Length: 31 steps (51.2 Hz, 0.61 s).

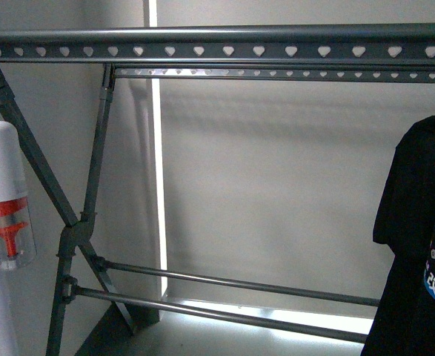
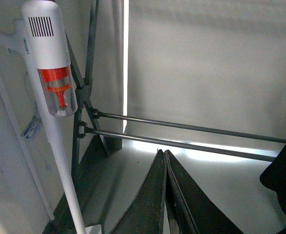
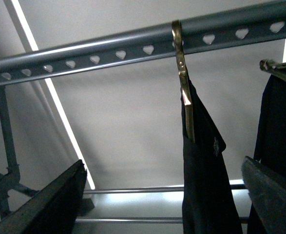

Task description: Hang clothes on hanger

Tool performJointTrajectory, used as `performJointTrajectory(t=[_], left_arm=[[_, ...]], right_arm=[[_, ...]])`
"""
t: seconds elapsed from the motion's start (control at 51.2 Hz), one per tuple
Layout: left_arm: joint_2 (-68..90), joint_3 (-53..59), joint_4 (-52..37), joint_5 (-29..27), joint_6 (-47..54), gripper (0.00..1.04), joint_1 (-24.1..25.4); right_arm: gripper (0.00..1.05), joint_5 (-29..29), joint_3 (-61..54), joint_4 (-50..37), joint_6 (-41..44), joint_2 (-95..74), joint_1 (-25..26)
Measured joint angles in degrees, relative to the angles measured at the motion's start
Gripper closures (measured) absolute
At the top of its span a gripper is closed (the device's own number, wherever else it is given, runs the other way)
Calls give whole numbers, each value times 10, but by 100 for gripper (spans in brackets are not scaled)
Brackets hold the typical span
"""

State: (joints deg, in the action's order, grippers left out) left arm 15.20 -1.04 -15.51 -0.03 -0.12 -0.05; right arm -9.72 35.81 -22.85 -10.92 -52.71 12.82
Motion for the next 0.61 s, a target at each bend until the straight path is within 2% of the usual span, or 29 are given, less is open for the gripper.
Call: performJointTrajectory(t=[0.039, 0.098, 0.176, 0.195, 0.254, 0.312, 0.351, 0.43, 0.508, 0.605], left_arm=[[-7, 0, 7, 0, 0, 101, 0], [-19, 0, 19, 0, 0, 101, 0], [-31, 0, 32, 0, 0, 101, 0], [-34, 0, 35, 0, 0, 101, 0], [-41, 0, 41, -1, 0, 101, 0], [-51, 0, 51, 1, 0, 101, 0], [-76, 0, 83, -2, 0, 101, 0], [-129, 0, 146, 0, 0, 101, 0], [-147, 0, 152, -1, 0, 101, 0], [-149, 0, 153, 0, 0, 101, 0]], right_arm=[[6, 16, -42, 7, -2, 65, -12], [8, 74, -112, 51, 16, 190, -54], [7, 171, -188, 36, 59, 321, -135], [10, 172, -193, 46, 69, 348, -145], [18, 126, -186, 134, 83, 393, -142], [32, 100, -224, 230, 96, 441, -132], [43, 99, -285, 235, 101, 471, -130], [53, 96, -339, 233, 104, 503, -129], [66, 98, -355, 234, 106, 518, -129], [89, 96, -354, 230, 107, 525, -129]])
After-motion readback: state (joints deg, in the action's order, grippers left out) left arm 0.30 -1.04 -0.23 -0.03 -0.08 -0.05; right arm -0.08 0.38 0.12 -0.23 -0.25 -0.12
